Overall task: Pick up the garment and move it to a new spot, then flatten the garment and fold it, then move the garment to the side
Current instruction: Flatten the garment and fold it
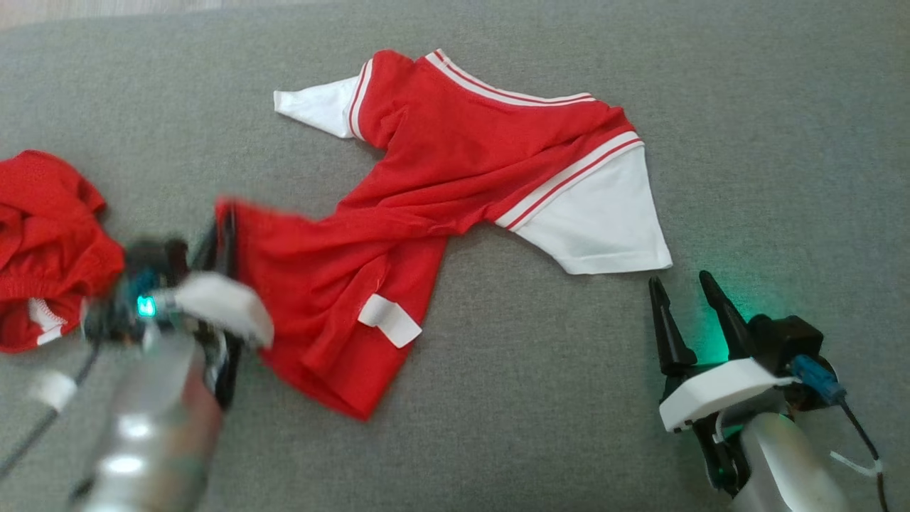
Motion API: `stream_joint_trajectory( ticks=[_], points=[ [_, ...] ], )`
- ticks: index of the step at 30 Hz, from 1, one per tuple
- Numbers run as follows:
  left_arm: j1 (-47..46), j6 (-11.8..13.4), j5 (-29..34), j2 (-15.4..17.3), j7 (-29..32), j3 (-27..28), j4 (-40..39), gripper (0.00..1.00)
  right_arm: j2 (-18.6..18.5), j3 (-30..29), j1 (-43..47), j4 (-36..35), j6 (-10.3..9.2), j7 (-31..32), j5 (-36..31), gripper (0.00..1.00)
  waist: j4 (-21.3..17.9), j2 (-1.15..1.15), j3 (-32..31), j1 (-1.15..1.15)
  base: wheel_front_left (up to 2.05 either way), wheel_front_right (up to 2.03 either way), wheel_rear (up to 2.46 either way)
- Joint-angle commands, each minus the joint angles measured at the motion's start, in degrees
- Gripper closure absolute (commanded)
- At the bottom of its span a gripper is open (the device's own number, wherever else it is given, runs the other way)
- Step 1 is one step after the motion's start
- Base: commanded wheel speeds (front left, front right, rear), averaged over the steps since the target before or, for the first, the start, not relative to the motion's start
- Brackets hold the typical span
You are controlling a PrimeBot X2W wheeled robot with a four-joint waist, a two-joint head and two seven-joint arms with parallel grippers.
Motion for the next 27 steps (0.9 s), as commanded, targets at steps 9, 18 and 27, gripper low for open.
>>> stream_joint_trajectory(
  ticks=[9, 18, 27],
  points=[
    [-15.8, -1.0, 7.9, 7.0, -1.6, -1.4, -23.4, 1.0, 0.6, 0.6, 0.2, -0.7, -0.04, -0.6, 1.3, 0.0, -1.4, 0.0, -2.1, -0.01, 0.0, 0.0, 0.0],
    [-2.1, -0.2, 7.7, 6.1, -1.6, 1.0, -31.4, 1.0, 1.4, -0.4, 2.3, -0.1, -0.04, -0.6, 1.9, 0.0, 0.0, 0.0, -4.8, -0.01, 0.0, 0.0, 0.0],
    [21.6, 0.8, 5.0, 0.3, -1.6, 8.2, -33.6, 1.0, 1.6, -0.7, 3.0, -0.1, -0.04, -0.6, 1.8, 0.0, 1.6, 0.0, -7.5, -0.01, 0.0, 0.0, 0.0]
  ],
)
